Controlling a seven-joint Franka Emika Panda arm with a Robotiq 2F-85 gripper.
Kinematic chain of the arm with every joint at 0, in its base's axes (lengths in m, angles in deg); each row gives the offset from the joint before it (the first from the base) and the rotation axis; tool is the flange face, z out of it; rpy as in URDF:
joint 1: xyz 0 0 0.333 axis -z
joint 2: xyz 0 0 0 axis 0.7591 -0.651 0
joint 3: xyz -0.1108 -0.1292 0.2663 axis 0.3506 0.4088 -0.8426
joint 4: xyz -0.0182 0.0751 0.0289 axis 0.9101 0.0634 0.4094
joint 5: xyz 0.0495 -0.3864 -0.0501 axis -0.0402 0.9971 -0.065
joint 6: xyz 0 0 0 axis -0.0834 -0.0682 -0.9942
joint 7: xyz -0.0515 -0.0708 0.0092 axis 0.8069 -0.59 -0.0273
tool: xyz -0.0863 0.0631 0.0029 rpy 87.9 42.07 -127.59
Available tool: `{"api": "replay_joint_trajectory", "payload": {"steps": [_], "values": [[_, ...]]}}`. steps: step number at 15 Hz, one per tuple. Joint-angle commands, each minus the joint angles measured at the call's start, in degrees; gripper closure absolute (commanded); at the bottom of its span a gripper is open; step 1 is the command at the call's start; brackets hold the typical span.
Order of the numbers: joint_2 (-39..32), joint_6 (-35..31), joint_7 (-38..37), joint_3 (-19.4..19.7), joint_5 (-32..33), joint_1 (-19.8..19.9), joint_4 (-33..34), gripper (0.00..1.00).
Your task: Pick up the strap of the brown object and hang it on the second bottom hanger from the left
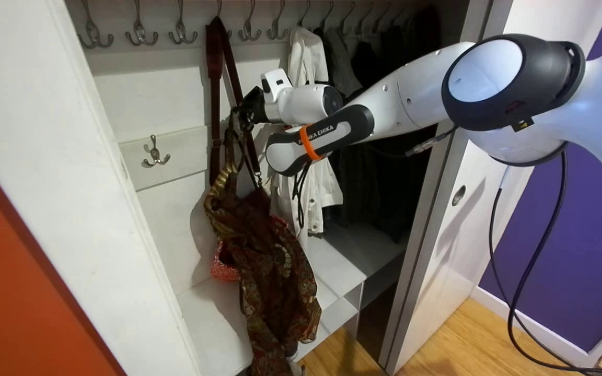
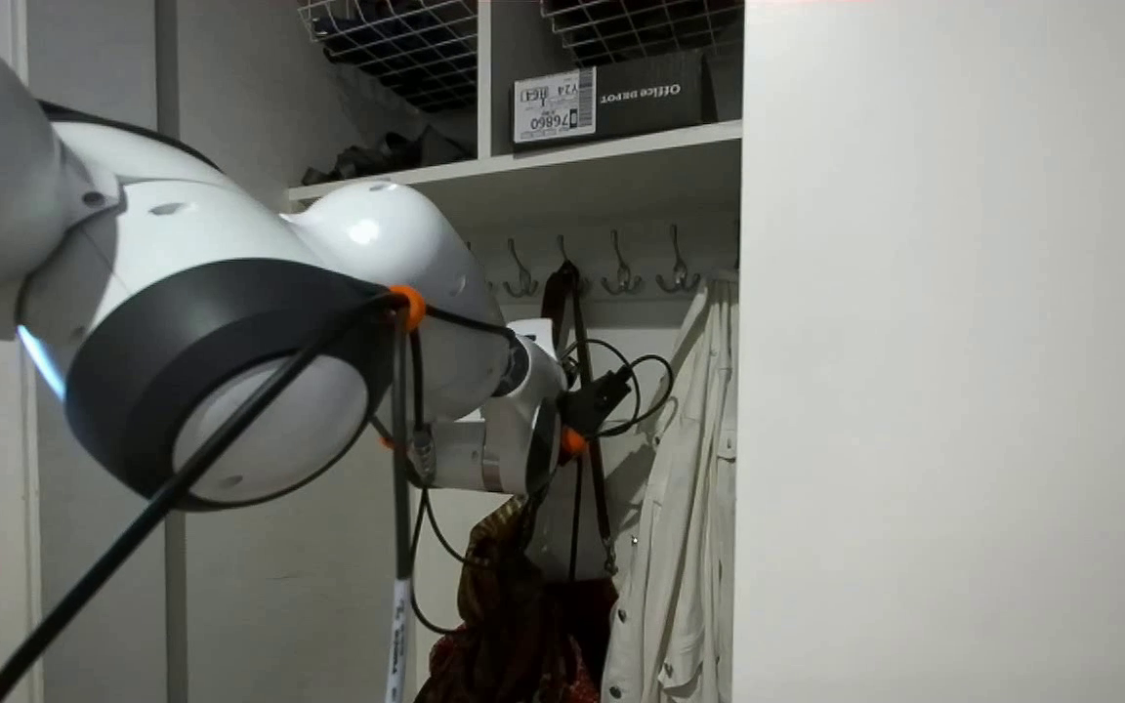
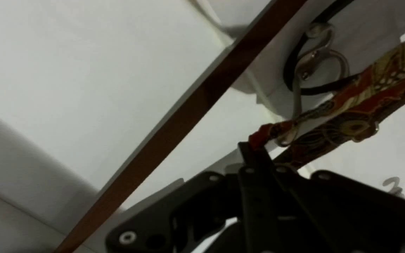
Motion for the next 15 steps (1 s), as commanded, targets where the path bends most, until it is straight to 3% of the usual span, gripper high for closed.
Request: {"api": "replay_joint_trajectory", "payload": {"steps": [1,15], "values": [[0.11,3.16,-0.23,-5.66,5.47,4.29,-3.04,0.99],[-9.77,-0.52,1.77,-5.38,2.68,-2.76,12.46,0.99]]}}
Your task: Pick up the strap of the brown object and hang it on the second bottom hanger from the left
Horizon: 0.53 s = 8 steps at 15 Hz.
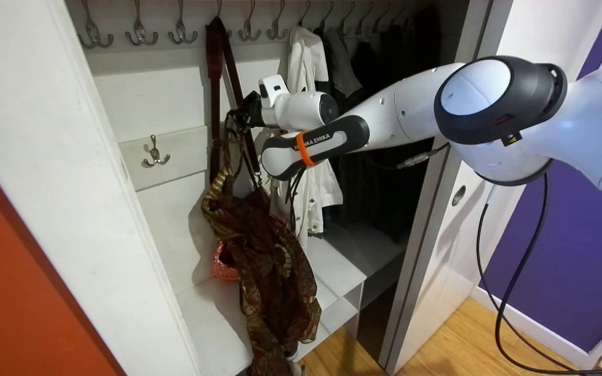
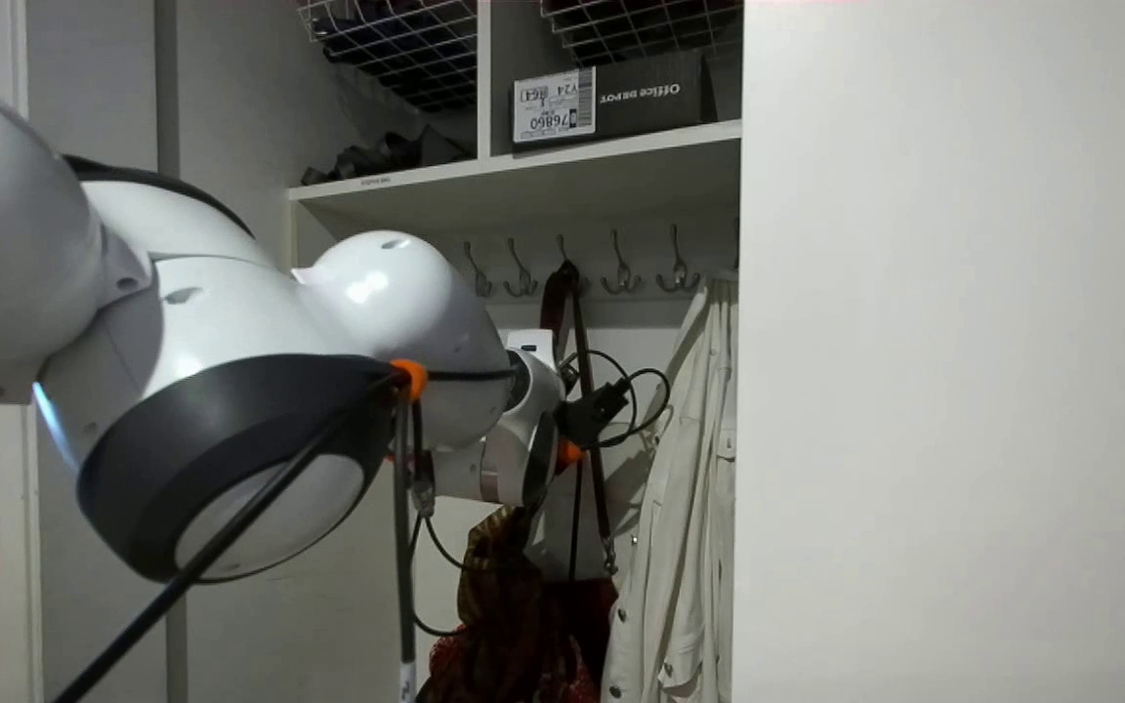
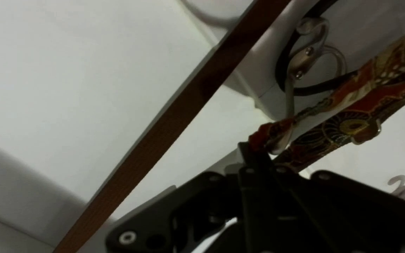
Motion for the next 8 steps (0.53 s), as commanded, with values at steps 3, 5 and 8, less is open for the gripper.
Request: {"api": "replay_joint_trajectory", "payload": {"steps": [3,5,8], "values": [[-5.91,-1.49,1.84,-0.9,0.01,-3.85,10.52,0.99],[-7.15,-1.29,2.15,-0.6,-0.25,-4.77,13.11,0.99],[-8.57,-0.62,2.43,-0.11,-0.78,-5.71,16.24,0.99]]}}
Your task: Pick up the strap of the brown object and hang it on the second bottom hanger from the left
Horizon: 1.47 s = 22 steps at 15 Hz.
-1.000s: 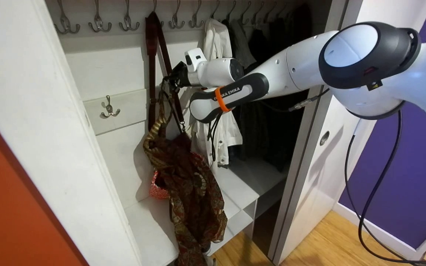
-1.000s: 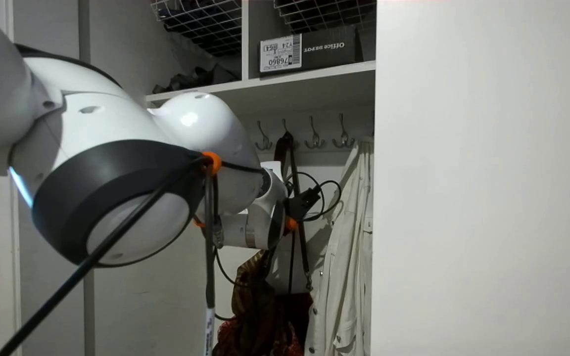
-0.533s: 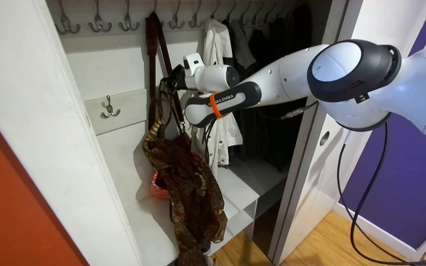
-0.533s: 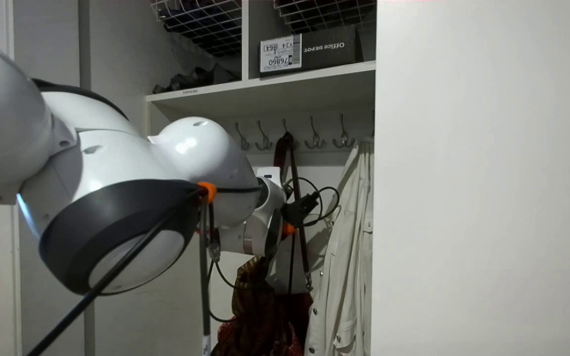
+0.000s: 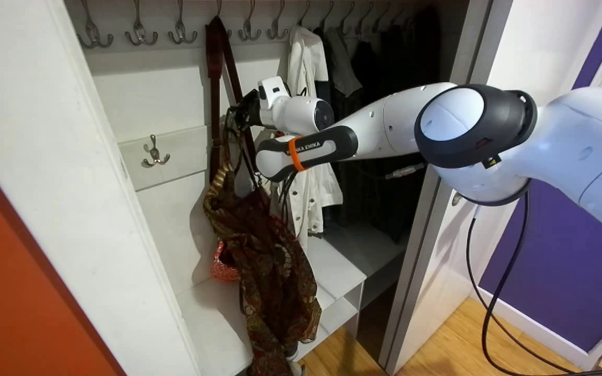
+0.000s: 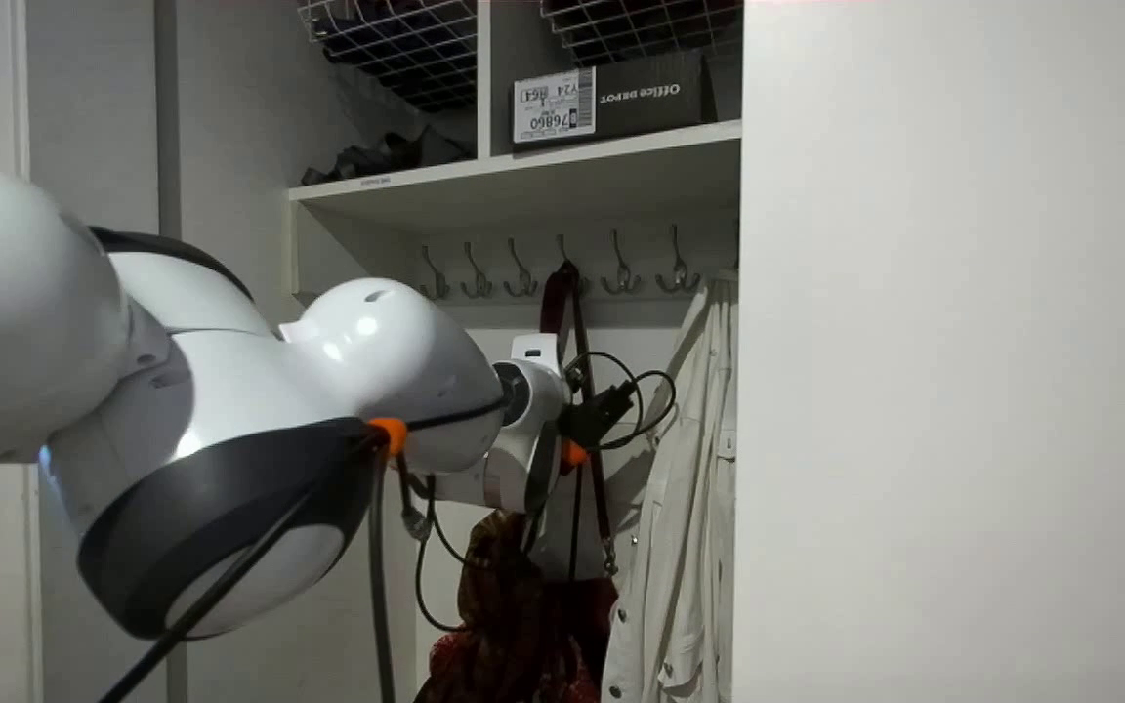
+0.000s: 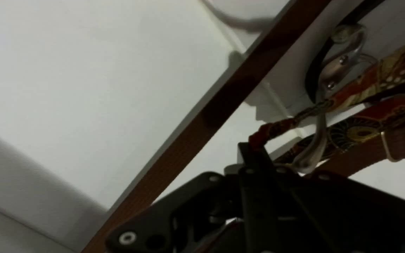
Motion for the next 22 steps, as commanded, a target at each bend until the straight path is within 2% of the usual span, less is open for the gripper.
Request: {"api": "replay_joint_trajectory", "payload": {"steps": [1,3,4,5,7,12,15,16,18,22], "values": [[-3.53,0.34,1.74,0.02,-0.78,-2.26,6.9,0.99],[-4.15,1.07,1.75,0.26,-1.03,-2.59,8.14,0.99],[-4.45,1.46,1.83,0.53,-1.29,-2.86,8.8,0.73],[-4.68,2.03,1.81,0.77,-1.59,-3.11,9.43,0.71],[-4.92,3.1,1.67,1.26,-1.94,-3.54,10.45,0.59],[-2.2,6.68,0.69,5.06,-1.69,-3.21,10.32,0.24],[1.07,10.94,-1.58,6.95,-1.54,-1.73,6.93,0.02],[1.9,12.38,-2.59,7.54,-1.52,-1.52,6.22,0.01],[3.99,14.67,-4.29,5.51,-0.7,0.32,2.2,0.0],[6.93,16.85,-5.51,-0.78,-0.68,4.77,-6.52,0.0]]}}
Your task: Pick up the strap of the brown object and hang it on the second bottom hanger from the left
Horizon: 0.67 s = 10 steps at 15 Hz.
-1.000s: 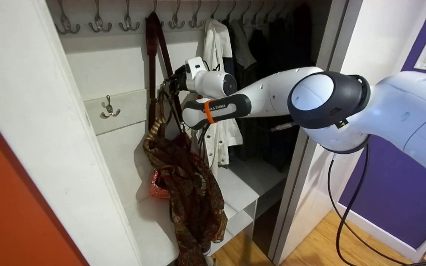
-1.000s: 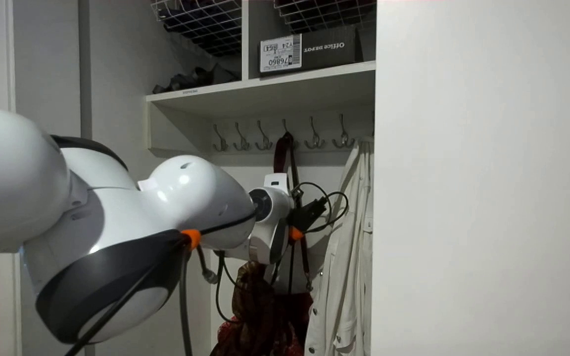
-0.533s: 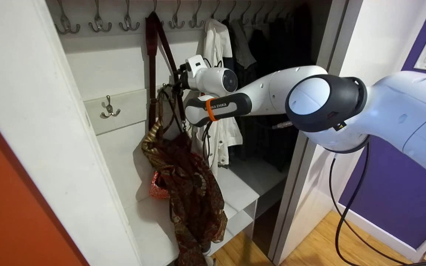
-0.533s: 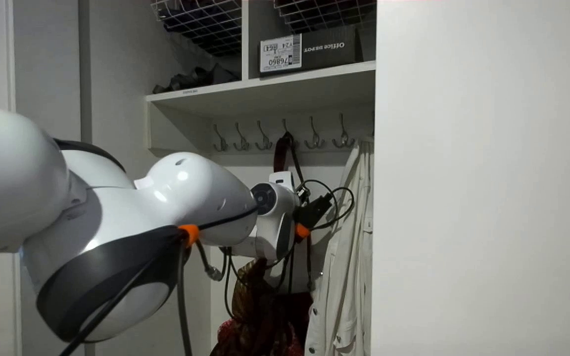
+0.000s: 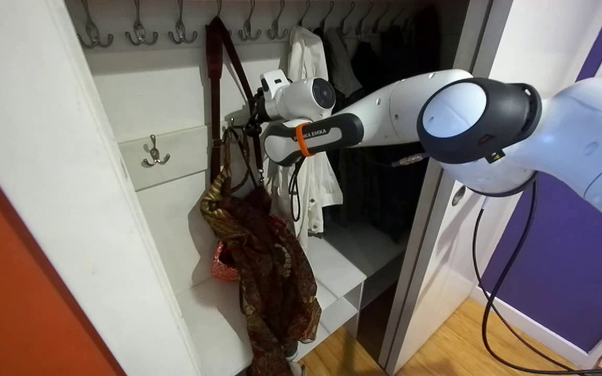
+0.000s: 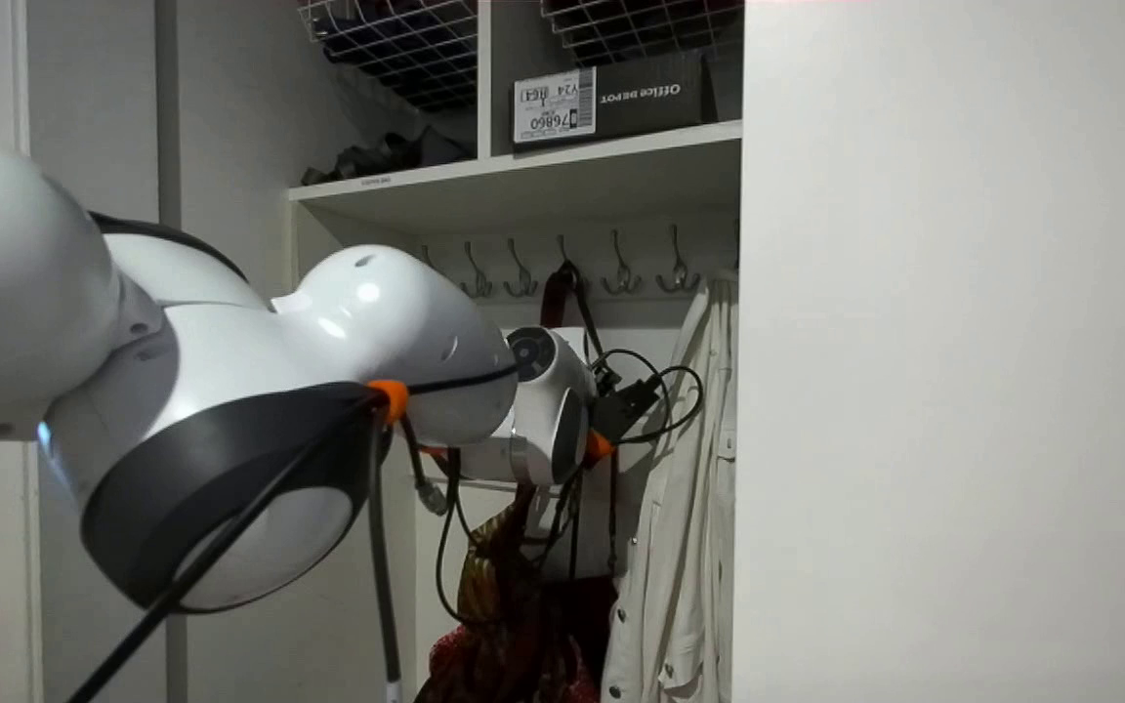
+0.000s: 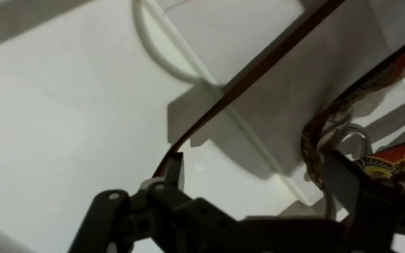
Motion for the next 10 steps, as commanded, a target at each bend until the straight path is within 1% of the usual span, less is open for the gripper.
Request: {"api": "replay_joint_trajectory", "payload": {"steps": [1,2,3,5,8,9,10], "values": [[4.69,2.59,-2.17,-5.32,-0.62,5.55,-11.2,0.0],[5.71,3.72,-3.62,-5.38,-1.1,6.34,-12.71,0.0],[7.02,4.89,-6.33,-3.37,-1.62,6.31,-13.24,0.0],[9.66,6.99,-11.14,-1.04,-1.89,7.01,-15.46,0.0],[13.21,8.9,-16.04,-1.45,-1.56,9.91,-21.01,0.0],[14.01,9.23,-16.5,-3.05,-1.53,11.5,-23.29,0.0],[15.37,9.47,-18.54,-3.11,-1.76,12.36,-25.27,0.0]]}}
